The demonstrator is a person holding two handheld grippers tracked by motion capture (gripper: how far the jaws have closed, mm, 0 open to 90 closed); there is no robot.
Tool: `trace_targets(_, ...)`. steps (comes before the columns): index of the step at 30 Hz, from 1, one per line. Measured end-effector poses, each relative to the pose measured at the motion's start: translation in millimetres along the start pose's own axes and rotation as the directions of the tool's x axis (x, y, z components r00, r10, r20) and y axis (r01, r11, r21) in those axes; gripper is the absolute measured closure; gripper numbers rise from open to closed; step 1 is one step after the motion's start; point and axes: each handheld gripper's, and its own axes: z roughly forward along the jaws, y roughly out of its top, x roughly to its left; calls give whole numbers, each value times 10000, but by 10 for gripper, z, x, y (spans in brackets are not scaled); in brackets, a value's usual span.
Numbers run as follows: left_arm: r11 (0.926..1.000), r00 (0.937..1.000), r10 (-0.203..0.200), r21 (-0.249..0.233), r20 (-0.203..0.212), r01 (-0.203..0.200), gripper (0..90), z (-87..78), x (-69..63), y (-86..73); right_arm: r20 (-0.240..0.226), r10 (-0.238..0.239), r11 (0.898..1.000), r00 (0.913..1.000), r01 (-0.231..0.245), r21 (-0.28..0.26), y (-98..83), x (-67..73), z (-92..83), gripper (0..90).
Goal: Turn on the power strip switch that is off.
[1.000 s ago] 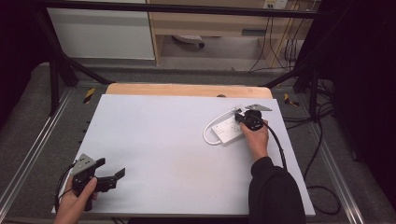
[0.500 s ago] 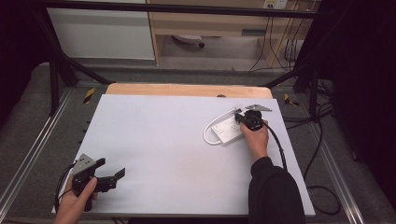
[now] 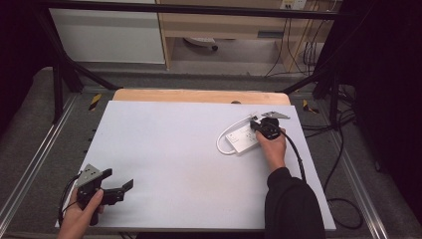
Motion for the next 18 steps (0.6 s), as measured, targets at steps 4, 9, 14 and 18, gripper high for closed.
trace_targets(4,10000,10000,3,3,1,-3,68,0,0,0,-4,27,10000,10000,-27,7,-3,-1,-2,900)
trace_targets(9,10000,10000,2,6,-5,-2,68,0,-1,0,13,48,10000,10000,-48,-43,-6,-1,1,900)
trace_targets(14,10000,10000,15,10,-14,-15,69,0,-1,1,-8,116,9999,9999,-116,-68,-10,0,0,900)
trace_targets(18,10000,10000,-1,-2,0,1,68,0,-1,0,1,92,9999,10000,-92,-69,-10,0,0,900)
